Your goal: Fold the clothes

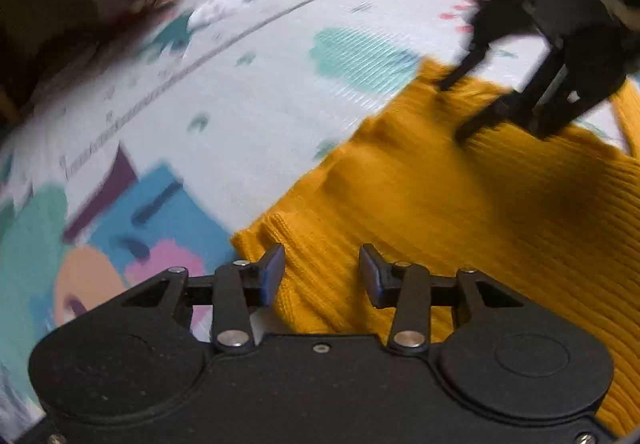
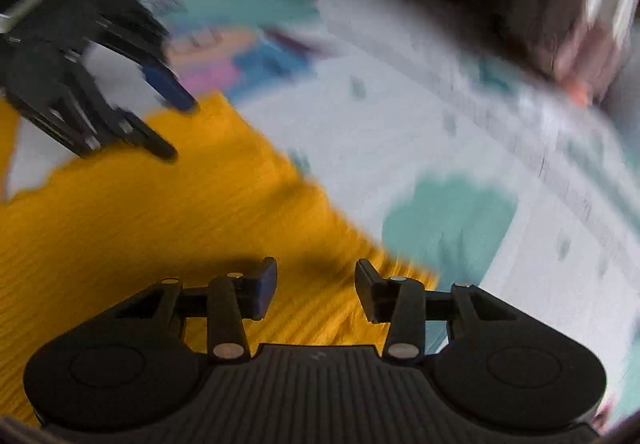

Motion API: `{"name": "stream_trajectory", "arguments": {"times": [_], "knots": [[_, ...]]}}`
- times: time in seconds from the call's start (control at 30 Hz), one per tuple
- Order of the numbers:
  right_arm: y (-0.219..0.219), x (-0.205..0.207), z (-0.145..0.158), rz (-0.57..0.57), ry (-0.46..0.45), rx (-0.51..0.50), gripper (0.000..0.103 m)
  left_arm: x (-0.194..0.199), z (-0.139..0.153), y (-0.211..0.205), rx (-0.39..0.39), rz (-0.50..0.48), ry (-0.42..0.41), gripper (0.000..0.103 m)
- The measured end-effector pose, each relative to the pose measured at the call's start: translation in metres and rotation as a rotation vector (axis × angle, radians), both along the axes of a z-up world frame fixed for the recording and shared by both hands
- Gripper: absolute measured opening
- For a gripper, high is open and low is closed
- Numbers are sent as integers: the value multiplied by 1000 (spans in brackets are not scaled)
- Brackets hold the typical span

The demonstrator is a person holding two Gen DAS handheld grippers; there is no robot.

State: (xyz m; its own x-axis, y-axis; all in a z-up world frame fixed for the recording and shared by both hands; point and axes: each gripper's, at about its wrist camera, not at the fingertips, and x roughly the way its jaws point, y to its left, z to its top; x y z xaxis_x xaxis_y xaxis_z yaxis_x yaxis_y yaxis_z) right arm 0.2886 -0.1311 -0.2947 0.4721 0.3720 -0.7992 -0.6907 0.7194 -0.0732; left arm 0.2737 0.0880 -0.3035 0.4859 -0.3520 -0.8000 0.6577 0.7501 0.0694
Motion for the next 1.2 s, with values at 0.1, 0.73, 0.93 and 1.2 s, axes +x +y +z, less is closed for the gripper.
{"name": "stream_trajectory", "arguments": {"times": [0.1, 0.73, 0.93, 1.2], "knots": [[-18, 6, -2, -112, 32, 114, 48, 20, 3, 21, -137, 161, 95, 41], [-154, -184, 45, -487, 368, 267, 48, -17, 46, -49, -88, 128, 76, 40], [-170, -250, 11, -651, 488, 415, 49, -21, 55, -107, -188, 140, 221, 40], [-180, -260, -13, -723, 490, 576, 51, -8, 55, -171, -145, 170, 359, 40]]}}
